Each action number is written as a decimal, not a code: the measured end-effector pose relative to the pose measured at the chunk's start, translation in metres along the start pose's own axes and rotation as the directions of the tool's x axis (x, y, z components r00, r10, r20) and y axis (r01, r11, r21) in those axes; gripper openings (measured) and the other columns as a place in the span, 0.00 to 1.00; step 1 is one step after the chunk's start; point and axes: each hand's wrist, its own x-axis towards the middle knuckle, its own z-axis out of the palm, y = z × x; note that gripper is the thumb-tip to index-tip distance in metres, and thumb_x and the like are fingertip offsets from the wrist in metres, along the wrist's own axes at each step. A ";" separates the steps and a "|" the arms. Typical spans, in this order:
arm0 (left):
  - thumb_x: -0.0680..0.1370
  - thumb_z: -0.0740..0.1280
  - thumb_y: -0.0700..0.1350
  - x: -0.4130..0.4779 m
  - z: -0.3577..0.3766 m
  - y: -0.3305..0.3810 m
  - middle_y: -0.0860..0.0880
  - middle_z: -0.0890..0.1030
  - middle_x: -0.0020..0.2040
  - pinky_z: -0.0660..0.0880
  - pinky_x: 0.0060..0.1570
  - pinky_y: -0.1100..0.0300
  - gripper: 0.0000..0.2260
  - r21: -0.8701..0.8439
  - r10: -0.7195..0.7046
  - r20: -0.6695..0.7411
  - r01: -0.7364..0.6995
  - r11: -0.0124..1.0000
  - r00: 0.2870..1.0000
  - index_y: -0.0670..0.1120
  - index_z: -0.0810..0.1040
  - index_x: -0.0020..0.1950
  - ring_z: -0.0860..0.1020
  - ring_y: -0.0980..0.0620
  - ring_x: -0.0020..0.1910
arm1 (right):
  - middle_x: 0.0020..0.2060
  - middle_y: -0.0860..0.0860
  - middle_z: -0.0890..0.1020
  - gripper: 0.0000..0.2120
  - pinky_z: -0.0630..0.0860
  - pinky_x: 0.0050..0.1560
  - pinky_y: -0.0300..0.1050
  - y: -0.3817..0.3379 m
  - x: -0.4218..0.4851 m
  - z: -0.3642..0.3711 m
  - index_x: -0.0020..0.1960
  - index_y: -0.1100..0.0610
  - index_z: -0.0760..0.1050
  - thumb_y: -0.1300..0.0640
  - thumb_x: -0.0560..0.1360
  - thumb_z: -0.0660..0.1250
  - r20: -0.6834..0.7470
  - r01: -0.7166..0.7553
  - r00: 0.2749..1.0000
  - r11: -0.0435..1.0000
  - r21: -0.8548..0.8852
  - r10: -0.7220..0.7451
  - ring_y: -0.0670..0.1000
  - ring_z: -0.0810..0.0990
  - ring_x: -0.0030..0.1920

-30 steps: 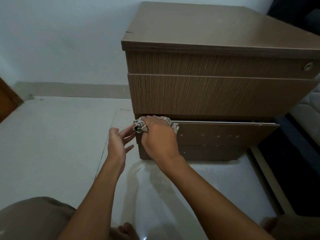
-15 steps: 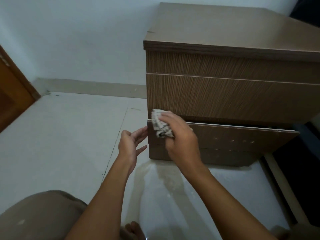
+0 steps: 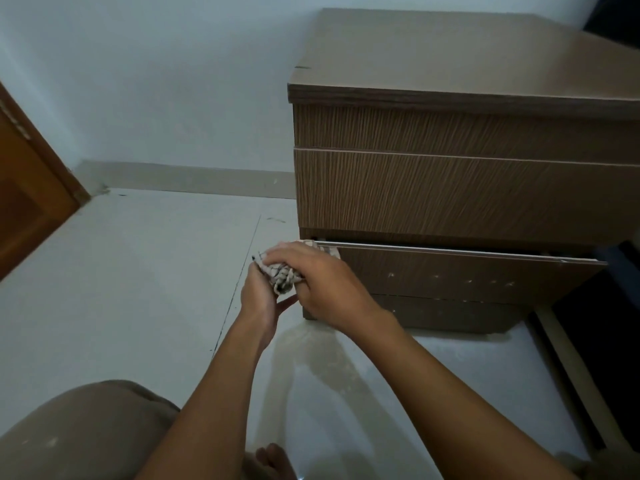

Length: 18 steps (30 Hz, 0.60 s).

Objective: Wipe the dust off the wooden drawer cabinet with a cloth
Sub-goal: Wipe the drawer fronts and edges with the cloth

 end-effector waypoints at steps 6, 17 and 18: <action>0.83 0.53 0.51 -0.004 0.012 -0.001 0.48 0.82 0.57 0.75 0.60 0.47 0.17 0.145 0.068 0.019 -0.070 0.987 0.998 0.49 0.81 0.54 0.78 0.51 0.59 | 0.65 0.51 0.77 0.27 0.70 0.65 0.37 0.019 -0.048 -0.009 0.64 0.57 0.76 0.77 0.70 0.61 -0.352 -0.021 0.925 0.945 0.328 0.143 0.44 0.72 0.67; 0.78 0.66 0.56 -0.002 0.035 -0.004 0.56 0.79 0.45 0.78 0.54 0.53 0.07 0.258 0.189 -0.136 -0.149 0.955 0.973 0.54 0.77 0.44 0.78 0.52 0.51 | 0.54 0.46 0.82 0.11 0.78 0.57 0.44 0.074 -0.121 -0.013 0.60 0.49 0.76 0.59 0.79 0.65 -0.407 -0.287 0.344 0.507 0.813 0.846 0.45 0.81 0.55; 0.78 0.66 0.56 -0.003 0.037 -0.004 0.55 0.79 0.47 0.78 0.55 0.52 0.07 0.252 0.180 -0.144 -0.140 0.957 0.973 0.53 0.76 0.47 0.78 0.52 0.52 | 0.55 0.47 0.82 0.12 0.78 0.59 0.51 0.081 -0.122 -0.013 0.61 0.51 0.77 0.57 0.79 0.66 -0.369 -0.281 0.295 0.449 0.848 0.882 0.48 0.81 0.56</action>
